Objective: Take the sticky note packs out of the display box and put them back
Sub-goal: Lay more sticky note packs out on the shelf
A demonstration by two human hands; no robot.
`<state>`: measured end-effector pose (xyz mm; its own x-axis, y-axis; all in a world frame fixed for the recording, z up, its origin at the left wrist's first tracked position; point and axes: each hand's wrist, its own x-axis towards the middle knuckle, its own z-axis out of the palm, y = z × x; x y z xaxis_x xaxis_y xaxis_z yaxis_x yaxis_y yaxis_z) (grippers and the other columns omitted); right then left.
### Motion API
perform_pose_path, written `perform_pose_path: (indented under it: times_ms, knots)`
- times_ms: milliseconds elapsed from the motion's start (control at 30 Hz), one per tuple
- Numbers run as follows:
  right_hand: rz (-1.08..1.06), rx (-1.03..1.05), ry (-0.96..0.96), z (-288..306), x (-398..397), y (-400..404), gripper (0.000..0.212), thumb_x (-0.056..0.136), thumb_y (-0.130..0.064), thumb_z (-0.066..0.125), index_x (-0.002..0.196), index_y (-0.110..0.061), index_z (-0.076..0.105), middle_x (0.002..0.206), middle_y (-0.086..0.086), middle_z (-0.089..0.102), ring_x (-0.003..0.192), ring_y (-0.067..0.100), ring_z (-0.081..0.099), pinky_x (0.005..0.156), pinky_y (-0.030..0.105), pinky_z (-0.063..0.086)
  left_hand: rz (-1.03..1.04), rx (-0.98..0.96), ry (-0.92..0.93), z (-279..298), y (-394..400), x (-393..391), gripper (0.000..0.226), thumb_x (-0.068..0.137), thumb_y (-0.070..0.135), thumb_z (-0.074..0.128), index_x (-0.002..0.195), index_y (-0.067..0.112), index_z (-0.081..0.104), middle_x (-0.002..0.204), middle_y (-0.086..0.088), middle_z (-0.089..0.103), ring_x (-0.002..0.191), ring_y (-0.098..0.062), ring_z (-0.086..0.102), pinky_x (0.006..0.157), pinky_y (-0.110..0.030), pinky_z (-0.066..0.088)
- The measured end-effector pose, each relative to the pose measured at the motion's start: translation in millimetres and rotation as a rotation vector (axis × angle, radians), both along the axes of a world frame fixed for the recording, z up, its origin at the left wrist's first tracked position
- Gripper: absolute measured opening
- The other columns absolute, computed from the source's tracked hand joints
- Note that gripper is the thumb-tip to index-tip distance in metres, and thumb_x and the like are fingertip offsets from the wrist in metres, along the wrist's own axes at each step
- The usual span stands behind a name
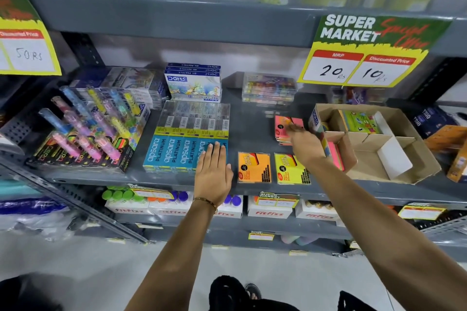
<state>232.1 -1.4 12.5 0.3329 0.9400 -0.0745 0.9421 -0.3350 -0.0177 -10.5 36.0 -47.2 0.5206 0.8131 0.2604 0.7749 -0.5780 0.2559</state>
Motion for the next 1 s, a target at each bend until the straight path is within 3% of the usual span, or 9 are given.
perform_pose_path:
  times_ms: [133,233,300,367,433,500,667,767,1000]
  knots:
    - [0.013,0.236,-0.050,-7.6,2.5,-10.3,0.072,0.077,0.021,0.048,0.141,-0.010,0.040,0.145,0.011,0.046,0.132,0.027,0.046,0.102,0.038,0.044,0.007,-0.004,0.022,-1.6,0.5,0.6,0.054,0.091,0.029,0.025,0.131,-0.003,0.044,0.136,-0.020,0.047,0.128,-0.034,0.039,0.105,-0.049,0.020]
    - [0.103,0.450,-0.095,-7.8,-14.4,-8.7,0.073,0.055,0.022,0.067,0.121,-0.009,0.063,0.116,0.011,0.071,0.102,0.028,0.069,0.073,0.036,0.059,0.012,-0.003,0.025,-2.1,0.8,0.8,0.054,0.091,0.029,0.025,0.131,-0.002,0.044,0.136,-0.020,0.047,0.128,-0.034,0.039,0.105,-0.050,0.018]
    - [0.195,0.472,-0.111,-7.8,-36.2,-0.6,0.063,0.055,0.018,0.072,0.112,-0.008,0.069,0.106,0.010,0.074,0.092,0.027,0.073,0.067,0.034,0.060,0.007,-0.001,0.021,-2.6,0.6,0.3,0.054,0.091,0.028,0.025,0.130,-0.002,0.045,0.135,-0.020,0.048,0.128,-0.034,0.039,0.105,-0.050,0.018]
    - [0.286,0.431,-0.061,-11.5,-56.1,10.2,0.056,0.060,0.020,0.070,0.111,-0.004,0.068,0.109,0.014,0.073,0.097,0.029,0.071,0.078,0.039,0.059,0.005,0.000,0.012,-1.7,0.8,0.3,0.053,0.090,0.028,0.026,0.130,-0.003,0.045,0.136,-0.020,0.047,0.128,-0.034,0.040,0.105,-0.050,0.019]
    - [0.291,0.246,-0.023,-19.6,-68.8,21.4,0.060,0.074,0.019,0.059,0.128,-0.005,0.054,0.129,0.015,0.061,0.117,0.030,0.060,0.095,0.040,0.052,0.007,-0.008,0.002,-0.8,1.1,0.3,0.054,0.090,0.028,0.027,0.130,-0.003,0.045,0.136,-0.020,0.047,0.128,-0.034,0.040,0.105,-0.050,0.018]
    - [0.242,0.115,-0.024,-28.1,-73.2,25.5,0.061,0.081,0.015,0.052,0.137,-0.009,0.042,0.138,0.011,0.053,0.122,0.027,0.054,0.099,0.037,0.049,0.007,-0.013,-0.004,-0.8,0.6,0.1,0.054,0.090,0.028,0.027,0.131,-0.002,0.044,0.136,-0.020,0.047,0.128,-0.033,0.039,0.106,-0.049,0.018]
    - [0.039,0.248,0.114,-14.2,-49.3,14.8,0.062,0.087,0.010,0.045,0.145,-0.009,0.031,0.151,0.011,0.037,0.139,0.026,0.033,0.113,0.036,0.033,0.010,-0.007,0.012,-0.6,0.3,0.6,0.054,0.090,0.028,0.026,0.132,-0.002,0.043,0.136,-0.019,0.047,0.128,-0.033,0.039,0.106,-0.047,0.020]
    - [-0.077,0.108,0.095,-4.9,-20.0,5.3,0.070,0.089,0.003,0.046,0.150,-0.006,0.013,0.159,0.011,0.015,0.146,0.026,0.012,0.120,0.035,0.012,0.008,-0.006,0.012,-0.4,0.7,0.9,0.054,0.090,0.027,0.026,0.130,-0.002,0.045,0.135,-0.020,0.048,0.127,-0.034,0.040,0.105,-0.049,0.020]
    - [-0.032,0.093,0.055,-1.5,-5.4,-8.7,0.063,0.088,0.015,0.041,0.144,-0.013,0.032,0.152,0.008,0.034,0.138,0.027,0.036,0.110,0.037,0.034,0.014,-0.012,0.015,2.9,-1.5,0.8,0.054,0.089,0.027,0.026,0.130,-0.003,0.045,0.134,-0.021,0.049,0.127,-0.035,0.040,0.105,-0.048,0.020]
